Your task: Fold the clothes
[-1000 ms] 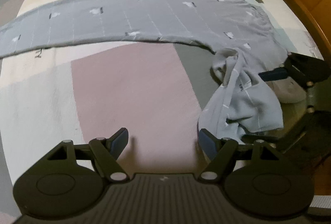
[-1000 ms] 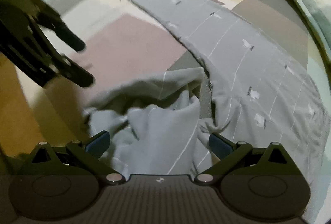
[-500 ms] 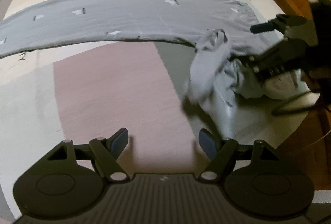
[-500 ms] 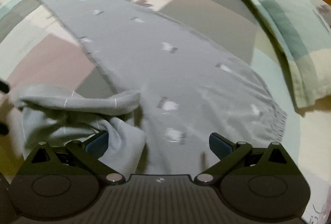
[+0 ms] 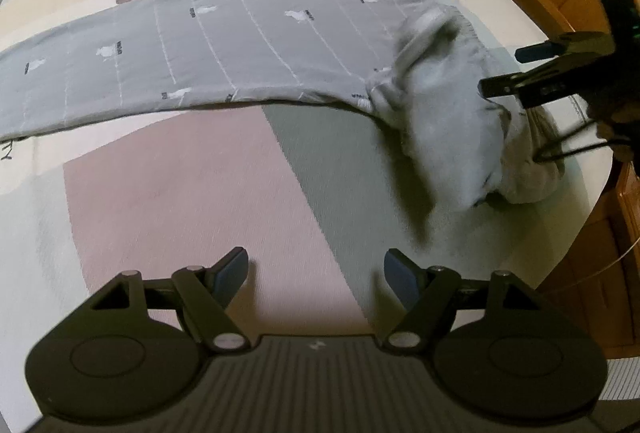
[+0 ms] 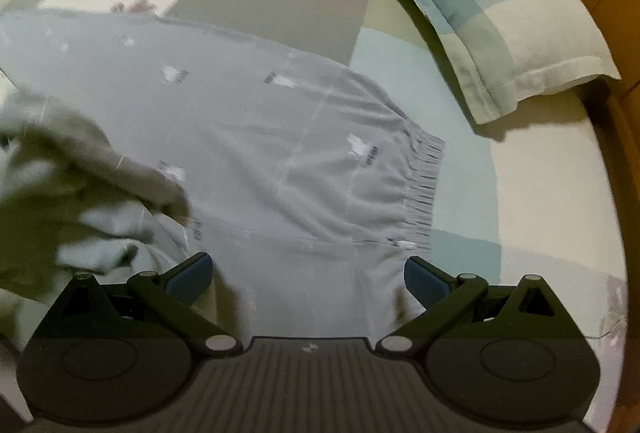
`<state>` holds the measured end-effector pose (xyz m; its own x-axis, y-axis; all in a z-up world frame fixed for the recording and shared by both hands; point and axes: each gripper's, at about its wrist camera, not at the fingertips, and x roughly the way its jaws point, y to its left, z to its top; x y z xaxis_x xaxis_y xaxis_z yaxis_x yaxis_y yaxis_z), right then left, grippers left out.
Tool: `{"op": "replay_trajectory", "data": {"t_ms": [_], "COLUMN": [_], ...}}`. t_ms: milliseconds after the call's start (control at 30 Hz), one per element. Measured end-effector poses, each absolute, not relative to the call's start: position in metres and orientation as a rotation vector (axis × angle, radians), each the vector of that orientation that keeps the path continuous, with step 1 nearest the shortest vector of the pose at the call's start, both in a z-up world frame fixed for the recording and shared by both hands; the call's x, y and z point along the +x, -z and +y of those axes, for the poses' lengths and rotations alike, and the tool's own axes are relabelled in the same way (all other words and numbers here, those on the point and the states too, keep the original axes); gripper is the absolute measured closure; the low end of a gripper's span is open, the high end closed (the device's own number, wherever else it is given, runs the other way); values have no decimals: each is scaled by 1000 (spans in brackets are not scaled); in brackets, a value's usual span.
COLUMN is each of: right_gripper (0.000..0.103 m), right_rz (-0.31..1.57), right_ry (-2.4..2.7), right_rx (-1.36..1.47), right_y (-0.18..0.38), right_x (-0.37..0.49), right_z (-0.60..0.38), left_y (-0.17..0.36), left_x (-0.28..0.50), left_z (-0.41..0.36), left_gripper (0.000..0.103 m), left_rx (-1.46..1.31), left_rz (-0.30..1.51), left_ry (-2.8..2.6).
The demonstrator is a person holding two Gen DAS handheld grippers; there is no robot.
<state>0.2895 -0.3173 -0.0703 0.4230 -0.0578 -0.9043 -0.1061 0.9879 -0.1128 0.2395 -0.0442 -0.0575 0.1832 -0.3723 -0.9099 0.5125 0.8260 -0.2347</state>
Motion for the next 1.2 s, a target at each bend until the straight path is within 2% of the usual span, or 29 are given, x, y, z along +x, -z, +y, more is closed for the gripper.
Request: {"op": "replay_trajectory", "data": {"t_ms": [333, 700, 967, 1133, 1200], "right_gripper": [0, 0, 0, 0, 0], "right_rz": [1116, 1037, 1115, 1111, 1114], "right_ry": [-160, -470, -487, -385, -342], "right_rx": [-48, -126, -108, -97, -89], "right_y": [50, 21, 39, 36, 36], "right_x": [291, 281, 280, 280, 279], "right_z": [-276, -173, -141, -166, -181], "left_y": [68, 68, 63, 67, 72], "left_x": [254, 254, 256, 259, 265], "left_z": [-48, 5, 17, -16, -27], "left_gripper": [28, 28, 29, 32, 39], "left_rx": [217, 262, 203, 185, 126], "left_rz": [1223, 1265, 1226, 1172, 1166], "left_ry": [643, 534, 584, 717, 735]}}
